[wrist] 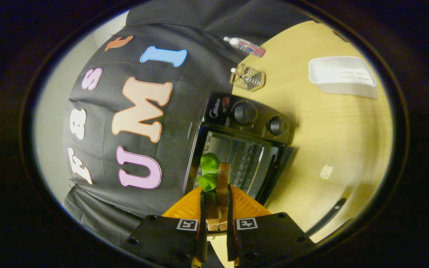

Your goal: Open the toaster oven, put the food inside, and close the toaster oven door.

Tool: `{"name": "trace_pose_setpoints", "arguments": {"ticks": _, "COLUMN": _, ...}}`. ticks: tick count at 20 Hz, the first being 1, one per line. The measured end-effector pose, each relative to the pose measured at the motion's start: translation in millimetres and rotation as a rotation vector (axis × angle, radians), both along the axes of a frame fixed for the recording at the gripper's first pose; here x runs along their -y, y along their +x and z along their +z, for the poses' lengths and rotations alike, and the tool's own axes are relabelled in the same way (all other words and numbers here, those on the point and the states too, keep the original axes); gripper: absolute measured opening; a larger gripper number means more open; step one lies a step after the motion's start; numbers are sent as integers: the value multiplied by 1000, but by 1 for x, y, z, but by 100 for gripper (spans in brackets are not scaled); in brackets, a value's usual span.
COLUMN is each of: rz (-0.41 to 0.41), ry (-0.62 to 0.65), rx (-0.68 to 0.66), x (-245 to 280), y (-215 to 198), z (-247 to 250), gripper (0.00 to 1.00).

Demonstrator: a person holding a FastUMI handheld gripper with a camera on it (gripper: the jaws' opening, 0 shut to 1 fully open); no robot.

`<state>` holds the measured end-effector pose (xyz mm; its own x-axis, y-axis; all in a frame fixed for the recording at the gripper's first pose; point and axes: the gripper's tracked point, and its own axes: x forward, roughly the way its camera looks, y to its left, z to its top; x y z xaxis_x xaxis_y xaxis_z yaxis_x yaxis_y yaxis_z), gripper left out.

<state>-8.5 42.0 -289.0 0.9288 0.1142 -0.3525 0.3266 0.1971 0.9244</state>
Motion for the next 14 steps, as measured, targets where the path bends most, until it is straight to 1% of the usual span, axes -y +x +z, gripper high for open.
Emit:
{"name": "trace_pose_setpoints", "arguments": {"ticks": 4, "rz": 0, "ry": 21, "rx": -6, "x": -9, "y": 22, "z": -13, "gripper": 23}}
{"name": "trace_pose_setpoints", "arguments": {"ticks": 7, "rz": 1, "ry": 5, "rx": -32, "x": -10, "y": 33, "z": -26, "gripper": 23}}
{"name": "trace_pose_setpoints", "arguments": {"ticks": 11, "rz": 15, "ry": 0, "rx": -38, "x": -14, "y": 44, "z": -31, "gripper": 23}}
{"name": "trace_pose_setpoints", "arguments": {"ticks": 14, "rz": 18, "ry": 9, "rx": -49, "x": -15, "y": 47, "z": -36, "gripper": 28}}
